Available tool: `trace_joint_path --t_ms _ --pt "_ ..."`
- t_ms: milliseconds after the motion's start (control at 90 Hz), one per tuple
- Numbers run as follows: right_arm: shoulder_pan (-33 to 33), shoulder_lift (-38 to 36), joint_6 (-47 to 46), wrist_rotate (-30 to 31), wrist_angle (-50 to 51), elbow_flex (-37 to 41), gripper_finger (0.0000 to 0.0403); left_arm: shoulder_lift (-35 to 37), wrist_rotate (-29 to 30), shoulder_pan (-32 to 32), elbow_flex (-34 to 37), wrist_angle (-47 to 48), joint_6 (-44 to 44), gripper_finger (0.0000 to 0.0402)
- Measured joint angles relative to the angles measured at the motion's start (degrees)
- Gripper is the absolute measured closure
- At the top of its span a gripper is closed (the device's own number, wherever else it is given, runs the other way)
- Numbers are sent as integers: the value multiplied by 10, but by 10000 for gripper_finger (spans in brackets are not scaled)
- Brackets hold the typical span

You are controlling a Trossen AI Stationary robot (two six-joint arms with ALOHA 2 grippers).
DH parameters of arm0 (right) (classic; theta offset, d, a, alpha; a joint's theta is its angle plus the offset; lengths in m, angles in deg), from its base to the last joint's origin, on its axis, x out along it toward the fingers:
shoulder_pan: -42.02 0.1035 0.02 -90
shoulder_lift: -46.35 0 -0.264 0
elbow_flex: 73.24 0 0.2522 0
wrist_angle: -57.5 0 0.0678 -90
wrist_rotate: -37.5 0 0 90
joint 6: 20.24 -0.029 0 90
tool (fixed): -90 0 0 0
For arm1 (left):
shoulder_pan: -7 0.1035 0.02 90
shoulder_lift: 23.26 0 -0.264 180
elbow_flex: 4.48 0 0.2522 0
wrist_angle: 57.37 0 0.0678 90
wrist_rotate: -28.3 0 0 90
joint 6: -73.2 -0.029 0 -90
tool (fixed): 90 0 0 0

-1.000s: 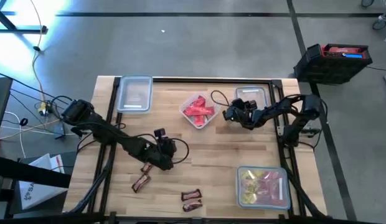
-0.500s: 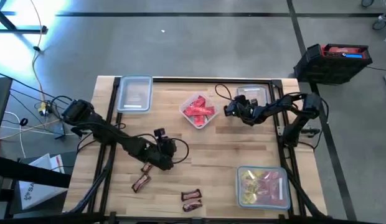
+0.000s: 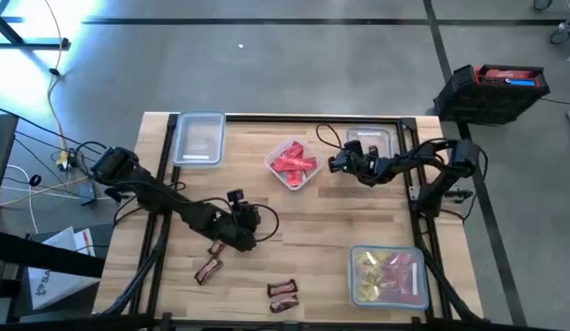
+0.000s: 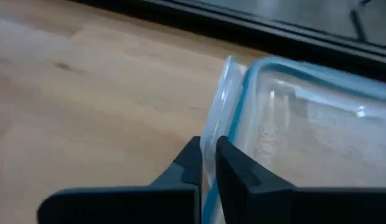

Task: Sort candy
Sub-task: Close the transparent bin

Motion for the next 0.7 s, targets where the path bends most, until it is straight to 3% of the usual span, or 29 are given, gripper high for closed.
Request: trace_joint_path --t_ms 311,522,700 --pt "65 -131 4 -1 71 2 403 0 -22 2 0 11 25 275" --pt "102 -201 48 -9 36 1 403 -6 -45 26 0 -7 31 275" --pt "102 -209 101 -69 -35 1 403 -41 -36 71 0 -10 47 275"
